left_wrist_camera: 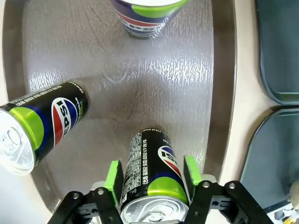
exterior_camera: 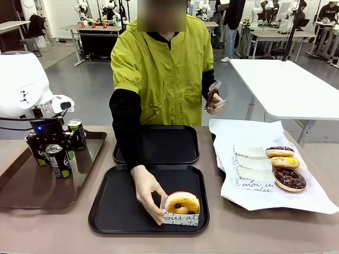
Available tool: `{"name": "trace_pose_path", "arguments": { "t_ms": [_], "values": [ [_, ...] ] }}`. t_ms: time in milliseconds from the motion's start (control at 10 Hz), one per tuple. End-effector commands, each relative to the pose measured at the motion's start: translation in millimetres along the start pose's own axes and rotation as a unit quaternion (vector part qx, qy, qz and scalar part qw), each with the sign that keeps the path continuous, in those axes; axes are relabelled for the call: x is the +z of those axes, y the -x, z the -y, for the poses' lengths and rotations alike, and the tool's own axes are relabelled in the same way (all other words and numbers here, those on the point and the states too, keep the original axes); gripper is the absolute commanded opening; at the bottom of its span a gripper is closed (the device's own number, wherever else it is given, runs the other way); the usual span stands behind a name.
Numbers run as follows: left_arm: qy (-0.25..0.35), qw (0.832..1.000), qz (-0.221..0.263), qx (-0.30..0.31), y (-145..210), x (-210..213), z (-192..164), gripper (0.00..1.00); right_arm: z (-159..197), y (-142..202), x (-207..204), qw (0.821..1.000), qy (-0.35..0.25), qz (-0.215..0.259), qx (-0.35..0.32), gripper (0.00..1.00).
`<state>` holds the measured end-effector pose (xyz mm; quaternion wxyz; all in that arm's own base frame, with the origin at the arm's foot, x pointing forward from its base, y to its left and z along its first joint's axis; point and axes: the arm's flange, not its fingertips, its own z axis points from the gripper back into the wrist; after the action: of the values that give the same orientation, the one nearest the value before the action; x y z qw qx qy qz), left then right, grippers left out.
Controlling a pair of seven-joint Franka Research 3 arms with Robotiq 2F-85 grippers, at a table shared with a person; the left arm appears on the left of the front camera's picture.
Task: Set up donuts and drinks on trays.
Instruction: Pick up one Pepsi coke and place it on the Flat Tray.
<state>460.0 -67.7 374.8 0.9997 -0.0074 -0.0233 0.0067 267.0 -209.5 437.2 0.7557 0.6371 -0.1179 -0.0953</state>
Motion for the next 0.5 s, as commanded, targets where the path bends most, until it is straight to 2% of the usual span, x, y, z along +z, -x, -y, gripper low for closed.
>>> {"name": "trace_pose_path", "arguments": {
  "t_ms": [0, 200, 300, 400],
  "values": [
    [-0.005, 1.0, -0.005, -0.005, 5.6, 7.6, -2.1, 0.0, 0.9, -0.2, -0.8, 1.0, -0.009, 0.005, 0.004, 1.0],
    [-0.015, 1.0, -0.01, -0.009, 2.0, 6.8, -1.1, 0.0, 0.9, -0.2, -0.8, 1.0, -0.009, 0.005, 0.004, 1.0],
    [-0.018, 1.0, -0.012, -0.008, 2.4, 5.7, -1.7, 0.08, 0.9, -0.2, -0.8, 1.0, -0.009, 0.005, 0.004, 1.0],
    [-0.019, 1.0, -0.011, -0.007, 4.0, 5.7, -2.5, 0.07, 0.9, -0.2, -0.8, 1.0, -0.009, 0.005, 0.004, 1.0]
  ]
}}
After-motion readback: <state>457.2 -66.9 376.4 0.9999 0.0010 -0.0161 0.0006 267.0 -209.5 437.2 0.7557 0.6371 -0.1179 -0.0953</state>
